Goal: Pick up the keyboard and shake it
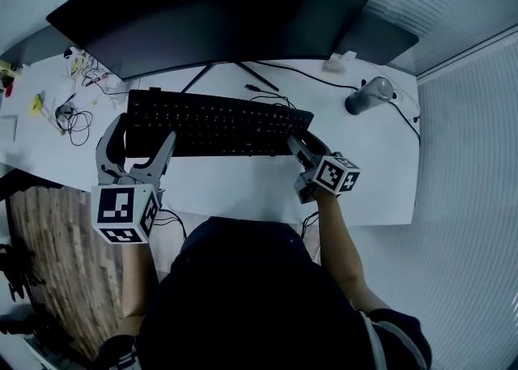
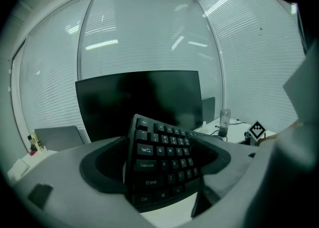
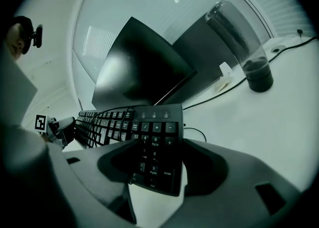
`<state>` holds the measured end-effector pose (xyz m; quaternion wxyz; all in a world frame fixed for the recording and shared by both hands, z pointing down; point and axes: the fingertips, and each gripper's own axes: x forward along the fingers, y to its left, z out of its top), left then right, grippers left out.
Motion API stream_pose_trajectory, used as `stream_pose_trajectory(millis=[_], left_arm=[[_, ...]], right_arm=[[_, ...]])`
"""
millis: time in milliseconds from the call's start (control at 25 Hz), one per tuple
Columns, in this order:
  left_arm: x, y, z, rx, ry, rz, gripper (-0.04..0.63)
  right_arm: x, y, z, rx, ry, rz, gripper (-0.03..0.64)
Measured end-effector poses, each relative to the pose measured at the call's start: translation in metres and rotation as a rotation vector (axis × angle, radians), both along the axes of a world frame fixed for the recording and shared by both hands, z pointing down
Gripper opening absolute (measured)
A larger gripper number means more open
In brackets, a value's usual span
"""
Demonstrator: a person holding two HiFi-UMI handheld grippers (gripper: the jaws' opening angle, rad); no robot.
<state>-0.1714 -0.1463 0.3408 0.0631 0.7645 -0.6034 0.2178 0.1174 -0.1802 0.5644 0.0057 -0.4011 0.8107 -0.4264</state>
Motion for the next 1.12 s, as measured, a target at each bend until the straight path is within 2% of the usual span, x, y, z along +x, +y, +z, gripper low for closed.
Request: stream_pose_trajectory(millis=[120,360,560,760,1000,1120], left_arm=[[-0.005,-0.001,0.010,-0.016,0.036,-0.009,0.414],[-0.011,-0.006,0.057,-0.067,0.208,-0.022,0.414],[-0.013,-0.010,0.109,-0.133,0.411,-0.030,0.414],[-0.015,-0.012,0.169,-0.225,0.537,-0.057,0.414],[-0.016,-0.007,0.236,-0.368,0.574,-0.089,0.414],[-0.020,-0.008,0.253,-0.409,0.576,-0.103,0.414]], right_arm=[[0.005,0.000,-0.004,0.005,0.039,0.004,0.284],[0.033,-0.003,-0.018,0.027,0.226,0.013,0.284],[0.053,-0.002,-0.027,0.027,0.400,0.016,0.284],[0.060,-0.002,-0.012,-0.013,0.525,-0.005,0.284],[0.059,-0.008,0.026,-0.072,0.605,-0.058,0.284],[0.053,-0.014,0.041,-0.099,0.613,-0.085,0.284]])
